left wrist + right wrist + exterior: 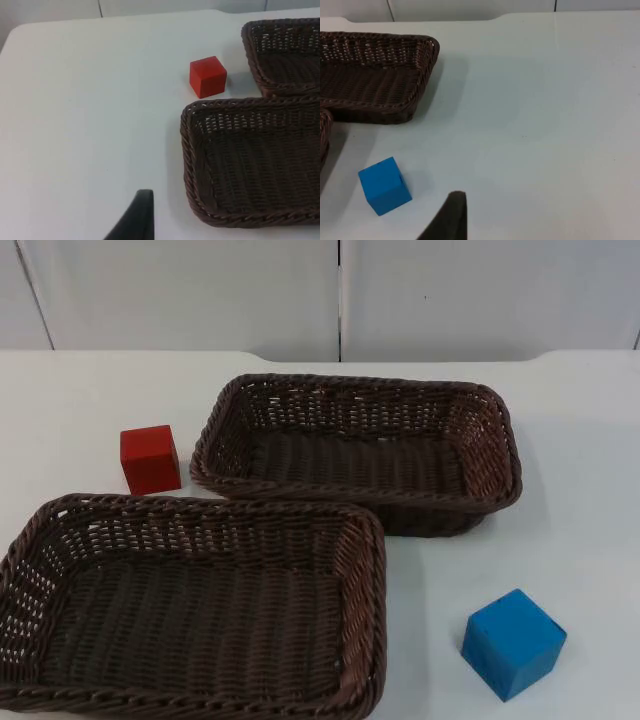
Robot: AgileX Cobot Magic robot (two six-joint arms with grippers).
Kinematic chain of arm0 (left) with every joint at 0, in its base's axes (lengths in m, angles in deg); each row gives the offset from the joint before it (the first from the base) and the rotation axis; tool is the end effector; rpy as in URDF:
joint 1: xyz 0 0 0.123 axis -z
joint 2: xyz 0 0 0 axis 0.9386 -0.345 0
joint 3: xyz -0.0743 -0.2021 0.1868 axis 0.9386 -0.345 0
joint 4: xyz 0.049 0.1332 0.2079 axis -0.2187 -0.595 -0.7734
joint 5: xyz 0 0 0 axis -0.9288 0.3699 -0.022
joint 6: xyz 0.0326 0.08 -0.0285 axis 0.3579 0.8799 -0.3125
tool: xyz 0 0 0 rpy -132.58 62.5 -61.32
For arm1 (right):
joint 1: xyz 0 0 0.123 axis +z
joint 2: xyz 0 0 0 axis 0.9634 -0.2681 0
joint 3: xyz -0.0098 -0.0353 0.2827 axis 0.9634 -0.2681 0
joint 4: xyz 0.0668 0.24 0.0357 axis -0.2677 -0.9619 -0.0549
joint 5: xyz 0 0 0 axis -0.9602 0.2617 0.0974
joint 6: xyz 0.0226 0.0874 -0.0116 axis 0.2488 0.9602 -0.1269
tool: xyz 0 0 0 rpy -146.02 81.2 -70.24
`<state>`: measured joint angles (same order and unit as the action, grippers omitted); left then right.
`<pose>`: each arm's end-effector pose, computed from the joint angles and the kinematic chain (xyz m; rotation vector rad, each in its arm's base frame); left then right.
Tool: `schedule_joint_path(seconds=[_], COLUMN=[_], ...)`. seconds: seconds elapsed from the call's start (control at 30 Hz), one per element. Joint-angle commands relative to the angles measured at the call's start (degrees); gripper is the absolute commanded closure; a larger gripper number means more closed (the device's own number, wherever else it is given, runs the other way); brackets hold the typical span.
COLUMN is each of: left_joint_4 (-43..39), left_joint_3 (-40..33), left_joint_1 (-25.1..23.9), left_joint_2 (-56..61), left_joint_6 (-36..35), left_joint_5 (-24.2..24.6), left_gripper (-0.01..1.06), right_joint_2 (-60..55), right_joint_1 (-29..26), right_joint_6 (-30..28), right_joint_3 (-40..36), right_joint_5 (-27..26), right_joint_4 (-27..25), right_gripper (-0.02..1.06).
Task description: Pick up one cube with the left hand and place it into the upper basket. Pick up one cube with the right hand and place it into the lower basket.
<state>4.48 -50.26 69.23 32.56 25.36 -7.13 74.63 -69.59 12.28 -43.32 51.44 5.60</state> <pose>-0.0041 -0.0092 0.2760 0.0982 2.0664 -0.0683 -0.0073 -0.0006 0.2805 -0.0564 2.0502 0.0711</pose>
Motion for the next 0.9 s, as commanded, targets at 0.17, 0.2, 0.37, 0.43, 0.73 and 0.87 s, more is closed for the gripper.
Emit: schedule_joint_path(seconds=[0.17,0.2,0.37,0.43,0.73,0.87], left_joint_4=[3.5,4.0,4.1,4.1,6.4,6.6], left_joint_3=[-0.1,0.1,1.9,2.4,6.8,8.7], left_joint_1=[-0.2,-0.2,-0.2,-0.2,-0.2,-0.2], left_joint_2=[-3.9,-4.5,-7.5,-8.2,-12.8,-14.8], left_joint_6=[-0.1,-0.1,-0.1,-0.1,0.0,0.0], left_joint_5=[-0.7,-0.7,-2.1,-2.4,-5.1,-5.9], left_gripper=[0.0,0.0,0.0,0.0,0.0,0.0], right_joint_2=[0.2,0.2,0.2,0.2,0.2,0.2], right_joint_1=[-0.3,-0.3,-0.3,-0.3,-0.3,-0.3], right_joint_6=[0.0,0.0,0.0,0.0,0.0,0.0], right_joint_3=[-0.1,-0.1,-0.1,-0.1,-0.1,-0.1], right_joint_5=[-0.2,-0.2,-0.2,-0.2,-0.2,-0.2], right_joint_4=[0.0,0.0,0.0,0.0,0.0,0.0], right_gripper=[-0.01,-0.01,-0.01,-0.01,-0.01,-0.01])
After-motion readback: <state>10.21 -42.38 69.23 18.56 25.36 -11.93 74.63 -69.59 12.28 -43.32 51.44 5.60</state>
